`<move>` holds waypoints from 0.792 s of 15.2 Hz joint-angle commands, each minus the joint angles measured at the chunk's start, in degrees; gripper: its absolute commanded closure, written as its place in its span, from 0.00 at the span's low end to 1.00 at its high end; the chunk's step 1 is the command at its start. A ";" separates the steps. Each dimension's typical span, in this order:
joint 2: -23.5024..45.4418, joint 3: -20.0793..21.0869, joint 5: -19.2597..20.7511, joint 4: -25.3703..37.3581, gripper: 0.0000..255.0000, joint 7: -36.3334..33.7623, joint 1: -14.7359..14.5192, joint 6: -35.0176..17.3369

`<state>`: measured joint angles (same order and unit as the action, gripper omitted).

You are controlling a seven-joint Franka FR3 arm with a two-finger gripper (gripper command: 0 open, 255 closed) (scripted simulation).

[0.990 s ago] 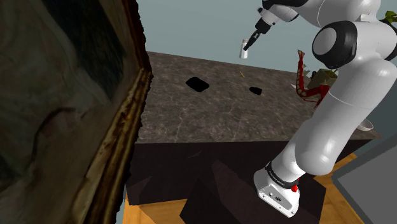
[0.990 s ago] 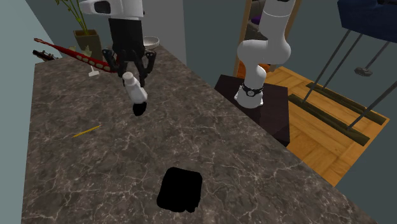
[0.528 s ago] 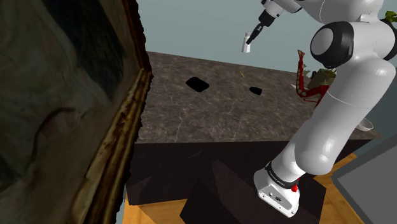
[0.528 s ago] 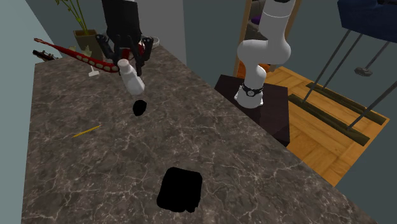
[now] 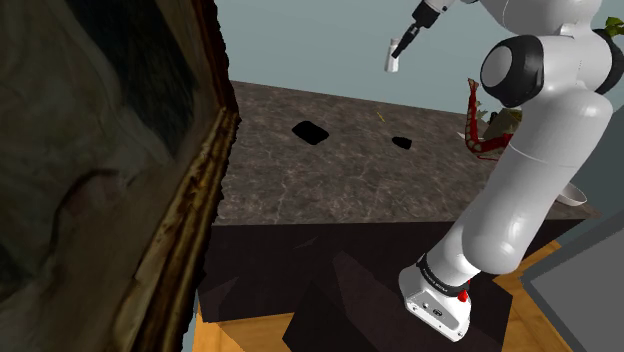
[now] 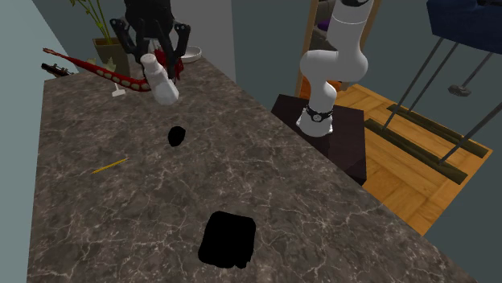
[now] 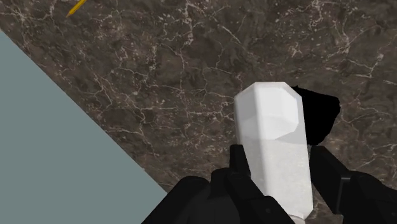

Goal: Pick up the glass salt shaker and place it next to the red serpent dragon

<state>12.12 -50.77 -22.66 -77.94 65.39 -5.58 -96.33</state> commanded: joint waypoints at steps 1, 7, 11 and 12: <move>1.05 -0.01 -0.88 2.65 1.00 0.03 0.99 2.01; 2.06 -0.34 -2.09 7.10 1.00 0.82 3.33 6.08; -1.87 -2.05 0.22 3.01 1.00 4.53 4.08 5.74; -2.65 -2.47 0.65 2.26 1.00 5.51 4.45 5.79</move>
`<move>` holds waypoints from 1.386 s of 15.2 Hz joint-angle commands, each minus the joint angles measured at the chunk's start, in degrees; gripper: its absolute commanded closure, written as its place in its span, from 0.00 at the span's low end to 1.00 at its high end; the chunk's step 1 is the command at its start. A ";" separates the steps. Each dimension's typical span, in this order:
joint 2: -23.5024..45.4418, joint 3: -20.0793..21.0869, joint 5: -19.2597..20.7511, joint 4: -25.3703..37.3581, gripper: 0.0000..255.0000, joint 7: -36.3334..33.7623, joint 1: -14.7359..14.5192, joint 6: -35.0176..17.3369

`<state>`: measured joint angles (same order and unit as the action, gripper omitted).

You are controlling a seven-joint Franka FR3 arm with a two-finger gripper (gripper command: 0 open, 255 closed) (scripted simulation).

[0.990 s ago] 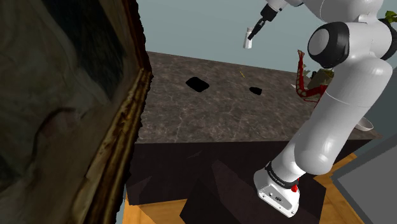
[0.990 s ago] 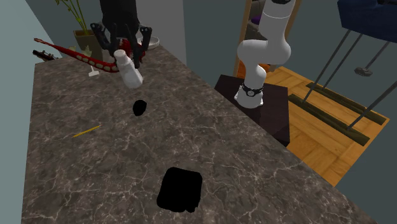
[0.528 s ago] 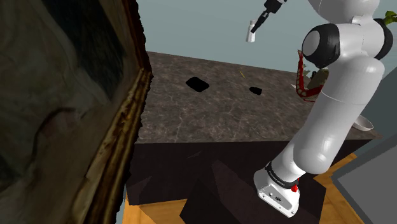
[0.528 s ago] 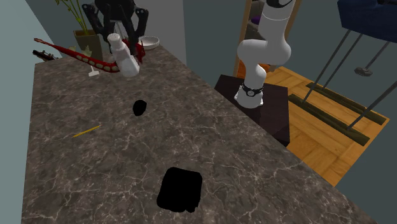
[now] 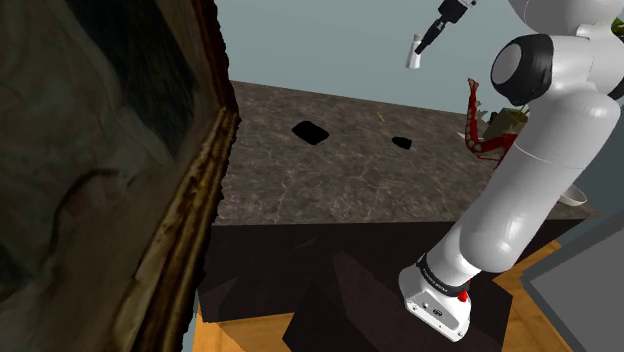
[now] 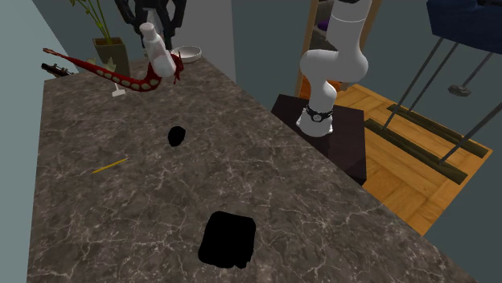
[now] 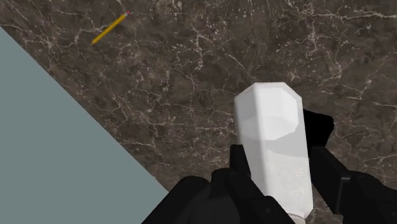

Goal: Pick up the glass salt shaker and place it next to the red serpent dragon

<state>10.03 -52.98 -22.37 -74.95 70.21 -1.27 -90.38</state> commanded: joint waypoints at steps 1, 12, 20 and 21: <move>-1.26 -0.68 0.74 -1.37 1.00 1.69 0.57 -0.06; -2.38 -6.26 -0.58 -2.23 1.00 15.60 9.59 4.25; 5.10 -8.79 -8.49 4.58 1.00 28.58 24.18 11.46; 6.37 -8.71 -9.73 5.94 1.00 30.13 26.66 12.58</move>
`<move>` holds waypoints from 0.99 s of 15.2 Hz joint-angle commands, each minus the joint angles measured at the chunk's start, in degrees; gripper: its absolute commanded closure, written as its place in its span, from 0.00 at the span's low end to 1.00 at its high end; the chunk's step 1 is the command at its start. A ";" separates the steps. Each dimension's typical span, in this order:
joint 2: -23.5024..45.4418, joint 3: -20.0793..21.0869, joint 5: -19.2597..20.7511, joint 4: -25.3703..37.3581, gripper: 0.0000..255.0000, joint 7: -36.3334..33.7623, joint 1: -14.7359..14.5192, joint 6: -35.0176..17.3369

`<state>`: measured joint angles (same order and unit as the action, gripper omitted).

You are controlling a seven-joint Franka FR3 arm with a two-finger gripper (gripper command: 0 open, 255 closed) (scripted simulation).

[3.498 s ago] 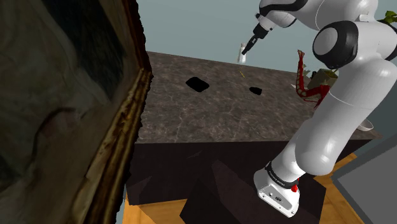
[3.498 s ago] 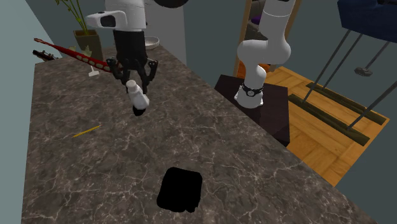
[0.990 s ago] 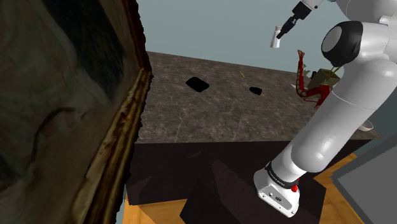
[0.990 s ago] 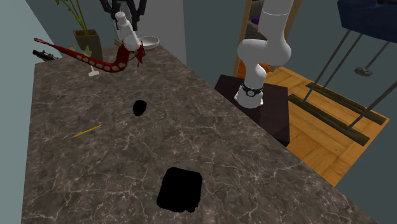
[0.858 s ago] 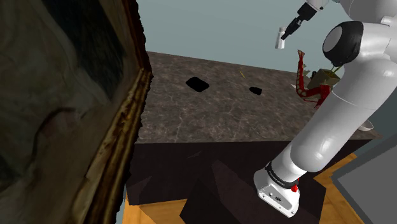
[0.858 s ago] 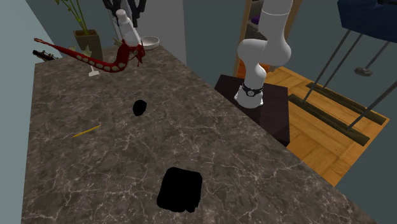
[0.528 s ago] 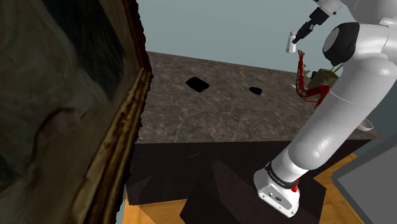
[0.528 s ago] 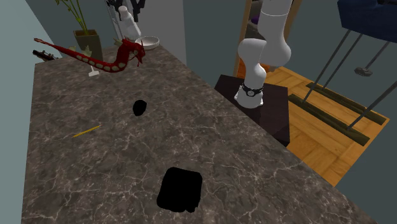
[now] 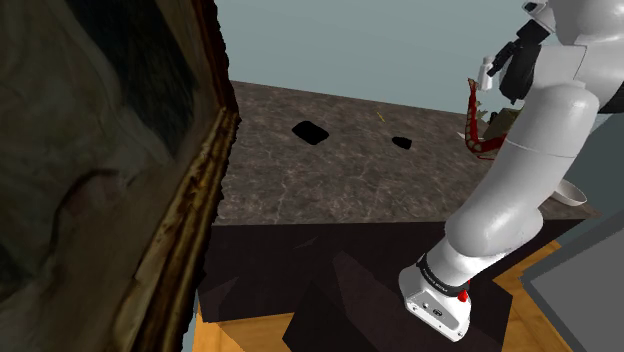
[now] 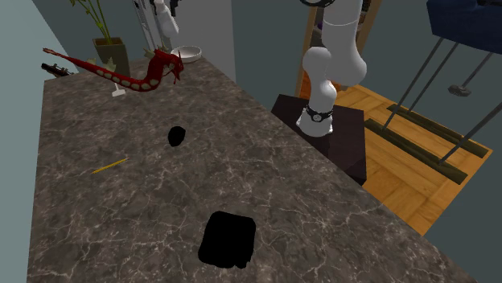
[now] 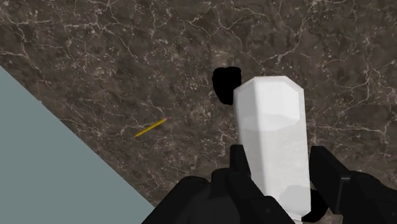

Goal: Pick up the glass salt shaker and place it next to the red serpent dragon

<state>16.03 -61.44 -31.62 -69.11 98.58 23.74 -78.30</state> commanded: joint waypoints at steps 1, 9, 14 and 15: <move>1.71 -0.11 -1.77 1.59 1.00 3.28 4.24 1.68; 14.60 4.41 -13.87 20.96 1.00 11.75 30.21 12.92; 15.01 4.03 -13.24 17.57 1.00 14.89 30.51 10.51; 14.38 3.53 -12.48 15.39 1.00 15.43 29.07 9.28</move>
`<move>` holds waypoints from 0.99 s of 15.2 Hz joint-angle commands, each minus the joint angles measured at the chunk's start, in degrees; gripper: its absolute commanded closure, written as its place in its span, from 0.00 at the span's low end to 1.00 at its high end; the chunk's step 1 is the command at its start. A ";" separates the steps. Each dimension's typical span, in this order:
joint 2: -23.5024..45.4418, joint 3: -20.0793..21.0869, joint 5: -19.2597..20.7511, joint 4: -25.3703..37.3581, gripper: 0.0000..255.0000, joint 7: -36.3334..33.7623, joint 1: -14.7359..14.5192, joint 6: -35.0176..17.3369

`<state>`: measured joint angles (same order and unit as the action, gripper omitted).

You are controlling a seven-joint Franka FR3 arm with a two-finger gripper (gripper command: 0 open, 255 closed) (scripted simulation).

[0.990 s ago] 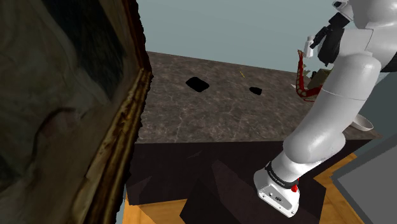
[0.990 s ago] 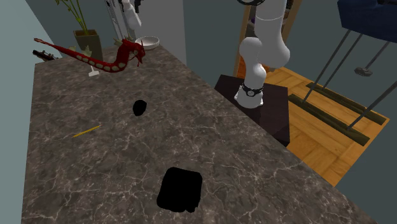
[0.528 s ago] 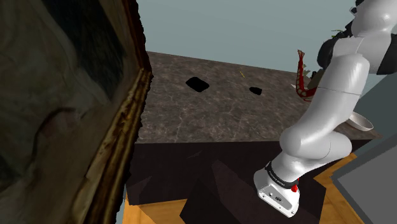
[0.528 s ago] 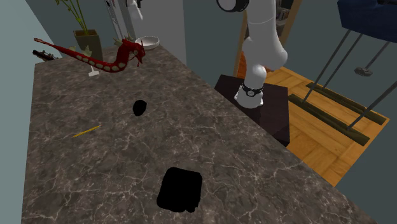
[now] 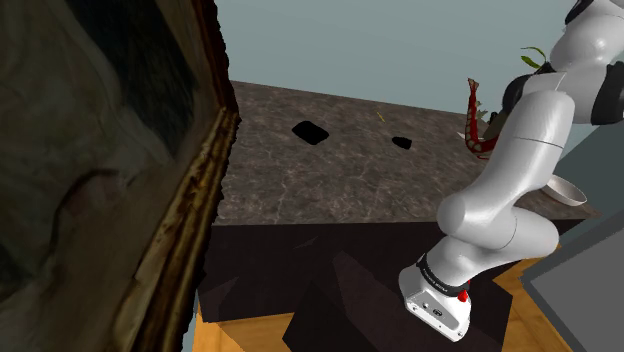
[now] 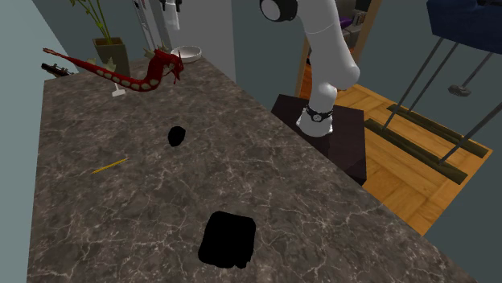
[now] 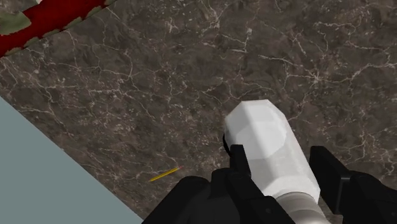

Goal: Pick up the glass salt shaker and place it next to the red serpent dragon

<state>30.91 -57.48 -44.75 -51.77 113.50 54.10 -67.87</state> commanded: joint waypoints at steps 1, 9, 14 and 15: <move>-1.08 -0.88 1.34 -3.98 1.00 0.99 -2.61 -2.33; -4.25 -3.22 4.94 -16.62 1.00 3.76 -10.25 -10.55; -5.38 -4.03 6.10 -22.62 1.00 5.07 -13.38 -14.97; -5.55 -4.15 6.26 -23.70 1.00 5.32 -13.90 -15.81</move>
<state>25.41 -61.57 -38.55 -74.69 118.60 40.53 -82.99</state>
